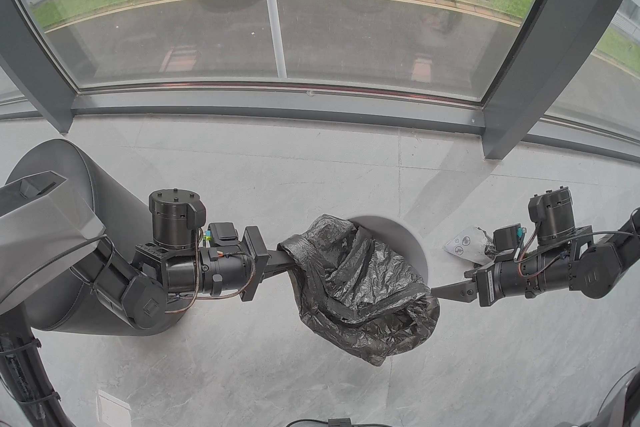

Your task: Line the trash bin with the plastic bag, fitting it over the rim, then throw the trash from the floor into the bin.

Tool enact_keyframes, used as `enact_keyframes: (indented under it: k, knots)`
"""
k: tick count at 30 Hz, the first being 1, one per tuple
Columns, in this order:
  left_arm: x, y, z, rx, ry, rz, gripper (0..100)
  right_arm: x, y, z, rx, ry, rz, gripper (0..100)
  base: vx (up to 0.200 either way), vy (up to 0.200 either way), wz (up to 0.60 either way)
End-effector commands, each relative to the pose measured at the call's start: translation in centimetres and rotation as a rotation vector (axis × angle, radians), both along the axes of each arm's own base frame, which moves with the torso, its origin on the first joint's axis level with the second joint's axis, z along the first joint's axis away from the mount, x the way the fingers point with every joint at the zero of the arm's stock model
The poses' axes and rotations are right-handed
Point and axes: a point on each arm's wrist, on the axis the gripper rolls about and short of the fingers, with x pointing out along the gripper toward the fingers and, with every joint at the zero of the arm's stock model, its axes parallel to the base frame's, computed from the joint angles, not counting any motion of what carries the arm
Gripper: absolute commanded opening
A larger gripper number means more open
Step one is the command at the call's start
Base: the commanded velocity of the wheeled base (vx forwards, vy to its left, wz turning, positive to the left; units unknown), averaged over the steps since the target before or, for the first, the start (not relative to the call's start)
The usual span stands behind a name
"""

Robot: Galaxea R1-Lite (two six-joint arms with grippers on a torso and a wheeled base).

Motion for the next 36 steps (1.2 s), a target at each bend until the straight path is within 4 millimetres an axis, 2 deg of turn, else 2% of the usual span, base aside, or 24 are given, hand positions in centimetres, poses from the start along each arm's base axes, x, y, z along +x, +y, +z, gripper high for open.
enact_keyframes:
  k: [1,5,6,7,11,17,22,27,36]
  knots:
    - [-0.5,-0.2,0.8,-0.006,-0.018,-0.006,0,-3.8,5.1,4.4,-0.06,-0.229,0.06,100,0.0,0.0,0.0]
    - [-0.7,-0.1,1.1,-0.008,-0.021,-0.007,0,-4.6,8.9,4.2,-0.108,-0.263,0.126,100,0.0,0.0,0.0]
    - [-0.7,-0.1,1.1,-0.008,-0.021,-0.007,0,-4.6,9.0,4.2,-0.11,-0.264,0.126,100,0.0,0.0,0.0]
    - [-0.9,-0.2,0.9,-0.005,-0.017,-0.009,0,-4.2,10.2,3.5,-0.162,-0.28,0.134,100,0.0,0.0,0.0]
    - [-0.9,-0.2,0.8,-0.003,-0.014,-0.009,0,-3.0,12.3,1.3,-0.304,-0.306,0.088,100,0.0,0.0,0.0]
    - [-0.9,-0.2,0.9,-0.003,-0.017,-0.01,0,-3.4,15.1,-0.5,-0.381,-0.319,0.126,100,0.0,0.0,0.0]
    - [-0.9,-0.2,0.9,-0.004,-0.018,-0.01,0,-3.5,15.9,-1.0,-0.396,-0.326,0.155,100,0.0,0.0,0.0]
    - [-0.9,-0.2,0.9,-0.004,-0.018,-0.01,0,-3.1,16.0,-2.7,-0.492,-0.323,0.098,100,0.0,0.0,0.0]
    - [-0.9,-0.3,0.9,-0.005,-0.019,-0.014,0,-2.9,16.3,-3.5,-0.496,-0.328,0.098,100,0.0,0.0,0.0]
